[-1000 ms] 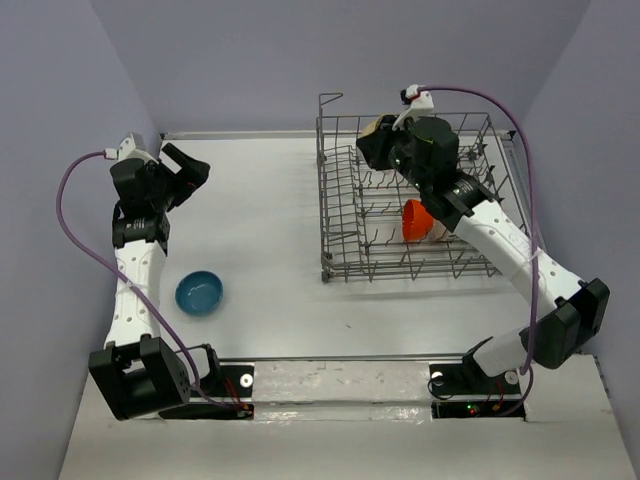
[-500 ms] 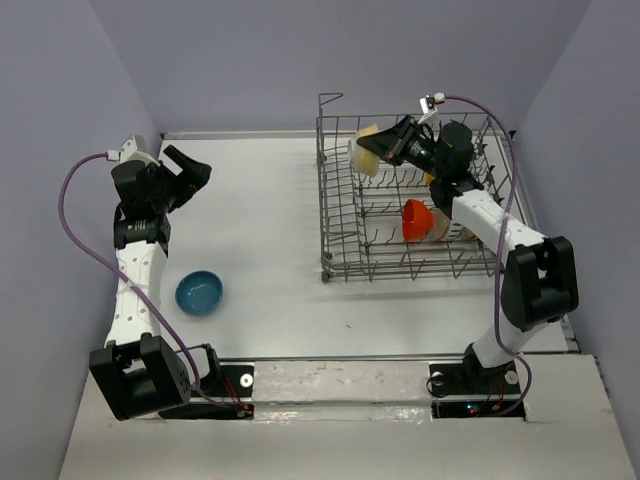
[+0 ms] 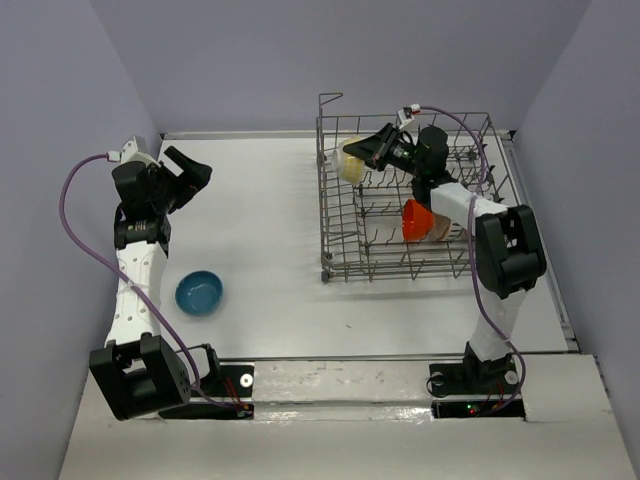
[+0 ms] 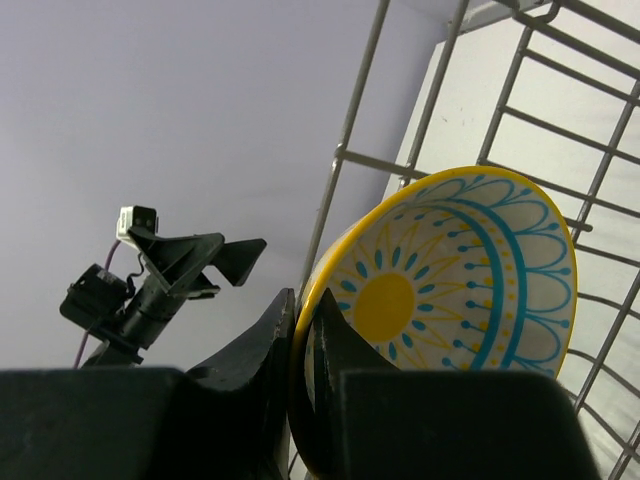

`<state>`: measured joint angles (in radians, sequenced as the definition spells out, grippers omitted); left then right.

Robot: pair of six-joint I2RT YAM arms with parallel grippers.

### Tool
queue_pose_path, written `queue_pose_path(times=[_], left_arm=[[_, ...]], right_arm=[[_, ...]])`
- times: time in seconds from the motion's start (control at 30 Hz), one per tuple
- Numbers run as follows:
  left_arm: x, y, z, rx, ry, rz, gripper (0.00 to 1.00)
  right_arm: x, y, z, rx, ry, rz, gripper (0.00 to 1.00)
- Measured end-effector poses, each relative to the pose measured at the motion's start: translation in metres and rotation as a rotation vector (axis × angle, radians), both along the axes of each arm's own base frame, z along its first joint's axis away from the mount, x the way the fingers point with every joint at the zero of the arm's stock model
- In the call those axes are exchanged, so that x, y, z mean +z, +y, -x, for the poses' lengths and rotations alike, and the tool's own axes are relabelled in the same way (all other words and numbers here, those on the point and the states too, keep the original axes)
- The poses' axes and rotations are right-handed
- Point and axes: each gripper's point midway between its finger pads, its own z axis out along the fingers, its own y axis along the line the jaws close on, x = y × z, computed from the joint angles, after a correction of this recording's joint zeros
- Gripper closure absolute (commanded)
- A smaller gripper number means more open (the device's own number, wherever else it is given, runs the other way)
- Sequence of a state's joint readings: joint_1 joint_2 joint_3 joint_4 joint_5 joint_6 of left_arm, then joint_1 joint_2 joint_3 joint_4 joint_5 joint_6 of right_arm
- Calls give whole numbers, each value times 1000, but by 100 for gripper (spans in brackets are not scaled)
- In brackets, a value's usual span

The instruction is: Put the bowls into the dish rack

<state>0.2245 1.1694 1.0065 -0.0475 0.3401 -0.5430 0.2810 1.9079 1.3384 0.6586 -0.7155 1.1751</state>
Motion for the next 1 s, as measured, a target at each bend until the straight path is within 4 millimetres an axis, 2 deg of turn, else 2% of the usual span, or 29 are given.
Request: queue_pose_path(times=[0.53, 0.73, 1.0], left_arm=[[0, 0, 0, 0, 1, 0, 1], [1, 0, -1, -1, -7, -1, 1], [2, 0, -1, -1, -11, -2, 1]], right_arm=[[-35, 12, -37, 8, 79, 3, 99], [-49, 14, -44, 7, 115, 30, 99], [-83, 16, -56, -1, 174, 85, 99]])
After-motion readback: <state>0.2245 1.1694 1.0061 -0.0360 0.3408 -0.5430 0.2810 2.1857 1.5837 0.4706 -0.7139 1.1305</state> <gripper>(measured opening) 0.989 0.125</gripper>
